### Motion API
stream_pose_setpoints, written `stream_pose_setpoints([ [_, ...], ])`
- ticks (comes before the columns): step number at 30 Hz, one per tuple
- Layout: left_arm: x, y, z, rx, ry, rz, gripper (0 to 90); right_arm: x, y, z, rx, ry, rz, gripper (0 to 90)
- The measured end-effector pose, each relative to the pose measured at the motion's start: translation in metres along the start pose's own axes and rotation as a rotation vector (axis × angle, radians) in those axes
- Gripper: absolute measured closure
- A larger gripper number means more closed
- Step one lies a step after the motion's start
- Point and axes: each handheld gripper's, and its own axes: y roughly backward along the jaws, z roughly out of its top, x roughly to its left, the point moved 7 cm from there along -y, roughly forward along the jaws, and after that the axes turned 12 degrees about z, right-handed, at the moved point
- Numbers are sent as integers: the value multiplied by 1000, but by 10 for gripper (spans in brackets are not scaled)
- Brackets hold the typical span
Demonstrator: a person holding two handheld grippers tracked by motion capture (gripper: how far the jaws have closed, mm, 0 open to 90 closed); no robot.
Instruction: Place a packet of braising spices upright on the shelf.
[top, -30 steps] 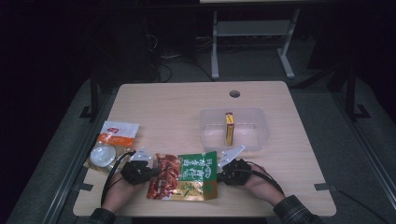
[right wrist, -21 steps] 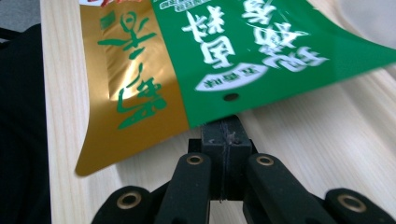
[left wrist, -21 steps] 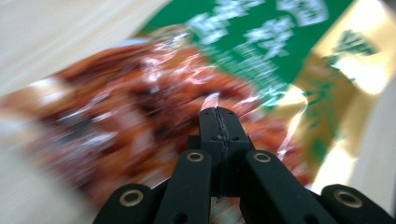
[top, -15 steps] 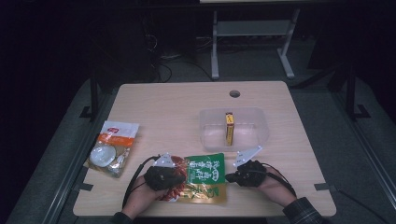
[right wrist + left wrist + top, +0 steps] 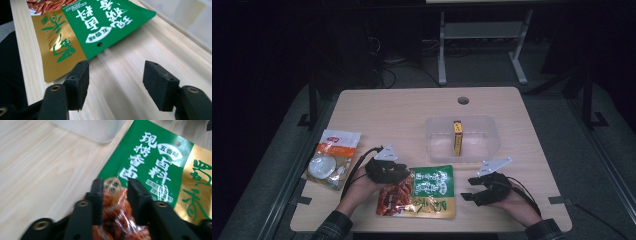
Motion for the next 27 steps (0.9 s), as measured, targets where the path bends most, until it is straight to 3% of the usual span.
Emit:
stream_pose_setpoints([
  [2,5,-6,1,-5,-16,-6,596,0,3,-3,-7,-11,-6,364],
  [6,6,-16,2,0,-10,-88,550,-1,6,-5,-11,-15,-7,363],
  [7,7,-19,1,6,-25,-99,475,-2,6,-5,-18,-16,-8,363],
  [9,7,-24,0,9,-31,-141,432,-2,6,-5,-17,-13,-8,363],
  [15,4,-28,-9,43,-51,-187,307,-2,7,-5,-17,-15,-7,366],
  [18,3,-28,-11,37,-92,-185,269,-2,7,-5,-17,-15,-7,368],
  [23,1,-27,-12,37,-108,-179,271,-2,7,-5,-17,-14,-5,370],
  [27,-5,-21,-13,64,-136,-156,411,-2,7,-5,-17,-9,-5,370],
])
